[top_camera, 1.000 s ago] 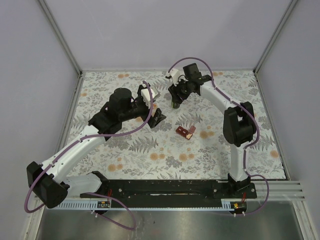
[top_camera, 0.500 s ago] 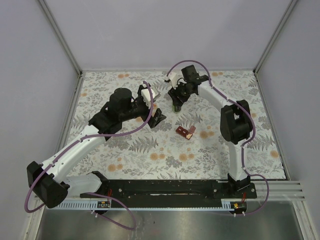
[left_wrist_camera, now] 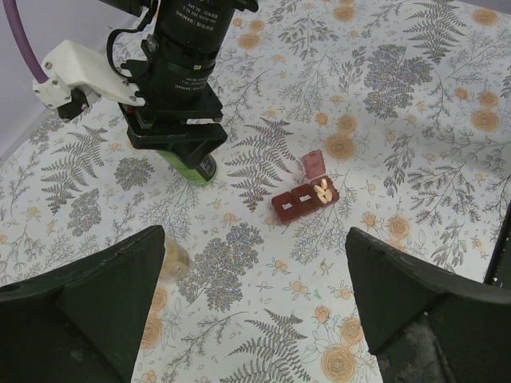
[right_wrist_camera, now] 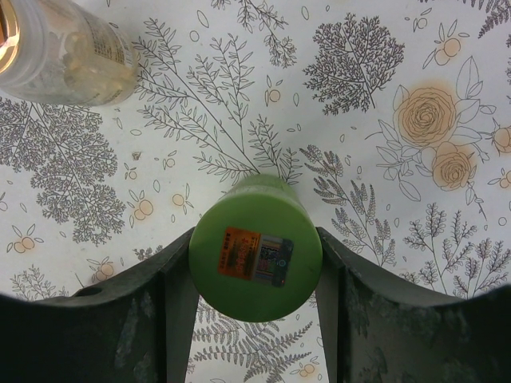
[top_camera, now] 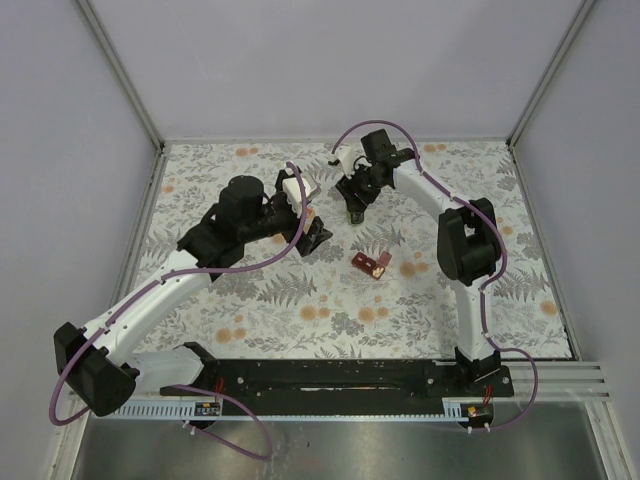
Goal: Sort the pills into containers
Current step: Place the pill bottle at the center of the board, then close the pill container at the center of the board.
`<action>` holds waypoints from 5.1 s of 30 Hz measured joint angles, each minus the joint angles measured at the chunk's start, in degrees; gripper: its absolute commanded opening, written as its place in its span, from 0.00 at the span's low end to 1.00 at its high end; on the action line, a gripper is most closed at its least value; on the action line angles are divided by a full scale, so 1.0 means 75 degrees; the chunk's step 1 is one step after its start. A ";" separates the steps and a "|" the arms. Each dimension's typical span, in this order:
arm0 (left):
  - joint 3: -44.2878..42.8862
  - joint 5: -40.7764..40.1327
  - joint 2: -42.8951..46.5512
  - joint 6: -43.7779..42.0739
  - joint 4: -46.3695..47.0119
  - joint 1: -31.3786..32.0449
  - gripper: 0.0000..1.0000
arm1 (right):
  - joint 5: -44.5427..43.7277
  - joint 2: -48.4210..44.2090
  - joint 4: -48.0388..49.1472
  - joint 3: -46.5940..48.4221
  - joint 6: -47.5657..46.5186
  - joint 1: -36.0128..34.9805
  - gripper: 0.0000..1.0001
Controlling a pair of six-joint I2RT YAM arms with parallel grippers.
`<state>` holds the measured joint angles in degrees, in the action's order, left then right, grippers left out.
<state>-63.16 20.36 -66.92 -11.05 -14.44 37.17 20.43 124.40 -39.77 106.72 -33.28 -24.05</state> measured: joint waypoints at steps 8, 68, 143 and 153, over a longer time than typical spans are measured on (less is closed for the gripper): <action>0.0000 0.0003 0.0000 -0.0003 0.0003 0.0000 0.99 | -0.0029 0.0000 0.0000 0.0000 0.0006 -0.0003 0.60; 0.0219 -0.0385 -0.0131 0.0087 0.0335 -0.0399 0.99 | -0.0475 -0.4377 0.0632 -0.2806 0.0673 -0.0029 0.92; -0.4683 0.1658 -0.7189 -0.8440 -0.4532 0.0793 0.90 | 0.1332 -0.4876 -0.1530 -0.5214 0.1419 0.2806 0.68; -0.5190 0.1445 -0.7927 -0.8926 -0.4975 0.0793 0.88 | 0.1676 -0.5249 -0.1679 -0.5403 0.1411 0.3005 0.67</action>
<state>-102.08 31.20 -126.37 -78.00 -51.75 43.11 32.99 85.03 -52.36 66.19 -22.70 -1.52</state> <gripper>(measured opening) 0.903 0.679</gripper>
